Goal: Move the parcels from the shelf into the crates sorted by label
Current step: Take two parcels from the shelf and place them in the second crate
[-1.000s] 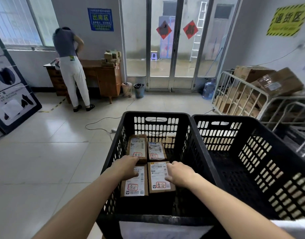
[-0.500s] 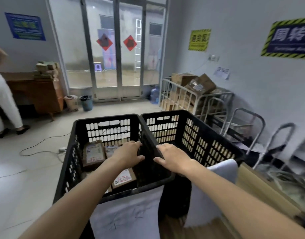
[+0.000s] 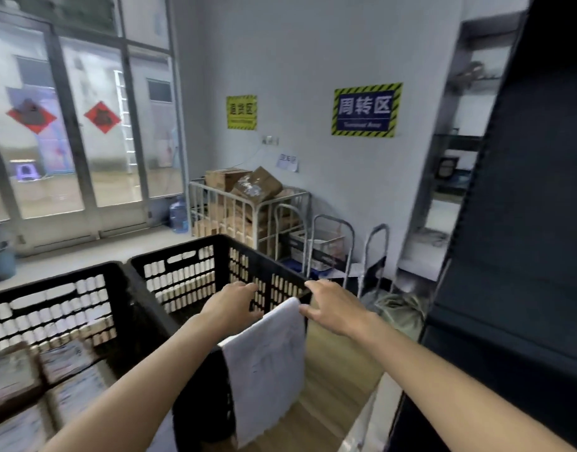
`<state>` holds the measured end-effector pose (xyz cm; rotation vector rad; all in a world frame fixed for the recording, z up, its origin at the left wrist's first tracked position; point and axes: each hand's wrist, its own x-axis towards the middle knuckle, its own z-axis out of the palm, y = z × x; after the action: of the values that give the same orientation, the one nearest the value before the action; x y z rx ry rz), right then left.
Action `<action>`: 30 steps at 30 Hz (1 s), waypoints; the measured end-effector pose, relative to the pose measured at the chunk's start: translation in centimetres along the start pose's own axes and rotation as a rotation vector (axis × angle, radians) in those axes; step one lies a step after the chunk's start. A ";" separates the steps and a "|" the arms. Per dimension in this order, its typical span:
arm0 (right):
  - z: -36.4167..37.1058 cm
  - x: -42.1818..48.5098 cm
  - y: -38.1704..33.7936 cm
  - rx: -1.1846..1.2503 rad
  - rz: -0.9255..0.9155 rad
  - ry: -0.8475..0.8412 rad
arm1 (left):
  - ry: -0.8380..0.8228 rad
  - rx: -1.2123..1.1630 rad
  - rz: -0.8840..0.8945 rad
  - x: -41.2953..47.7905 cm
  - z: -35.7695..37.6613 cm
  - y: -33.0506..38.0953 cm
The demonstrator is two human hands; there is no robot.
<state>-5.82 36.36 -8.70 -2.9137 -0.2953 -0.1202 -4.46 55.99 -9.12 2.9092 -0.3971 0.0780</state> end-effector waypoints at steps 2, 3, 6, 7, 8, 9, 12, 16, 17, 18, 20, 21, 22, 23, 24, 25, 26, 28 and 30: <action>-1.3 -1.6 3.1 -0.004 0.057 0.020 | -0.011 0.003 0.052 1.0 0.1 3.2; -2.0 -2.5 4.6 -0.007 0.085 0.025 | -0.018 0.000 0.078 1.5 0.2 4.8; -4.4 -5.4 9.1 -0.006 0.160 0.047 | -0.022 -0.021 0.157 2.8 0.5 10.2; -5.1 -6.4 10.4 -0.003 0.181 0.053 | -0.023 -0.026 0.175 3.0 0.6 11.7; -5.8 -7.3 11.7 -0.002 0.204 0.062 | -0.023 -0.026 0.193 3.2 0.8 13.4; -6.6 -8.4 13.2 -0.003 0.227 0.070 | -0.026 -0.022 0.211 3.5 1.0 15.1; -8.7 -11.7 17.9 -0.015 0.294 0.092 | -0.029 -0.003 0.274 4.2 2.0 20.6; -10.7 -15.9 24.2 -0.048 0.367 0.107 | -0.024 -0.007 0.313 5.0 3.2 27.5; -11.0 -16.9 25.8 -0.049 0.382 0.113 | -0.030 -0.011 0.322 5.1 3.5 29.1; -11.3 -17.9 27.3 -0.047 0.395 0.117 | -0.031 -0.019 0.333 5.2 3.8 30.7; -11.9 -19.9 30.1 -0.040 0.424 0.120 | -0.045 -0.035 0.349 5.4 4.5 33.7; -12.2 -21.0 31.3 -0.032 0.439 0.124 | -0.056 -0.032 0.358 5.5 4.9 35.3; -12.5 -22.1 32.5 -0.020 0.454 0.134 | -0.063 -0.024 0.369 5.5 5.2 36.9; -12.9 -23.1 33.7 -0.004 0.466 0.149 | -0.071 -0.023 0.379 5.5 5.5 38.5; -13.3 -24.2 34.8 0.014 0.477 0.166 | -0.079 -0.029 0.391 5.4 5.7 40.1; -13.7 -25.3 35.8 0.030 0.489 0.183 | -0.088 -0.041 0.403 5.4 6.1 41.7; -14.0 -26.3 36.8 0.040 0.502 0.199 | -0.100 -0.054 0.411 5.3 6.3 43.3; -14.9 -28.3 38.7 0.046 0.529 0.234 | -0.123 -0.086 0.431 5.2 6.7 46.4; -15.7 -30.2 40.4 0.039 0.559 0.273 | -0.148 -0.116 0.463 5.1 7.0 49.2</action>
<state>-27.93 -11.41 -4.56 -2.7704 0.5471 -0.4060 -12.67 6.84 -6.07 2.6586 -1.0546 -0.0899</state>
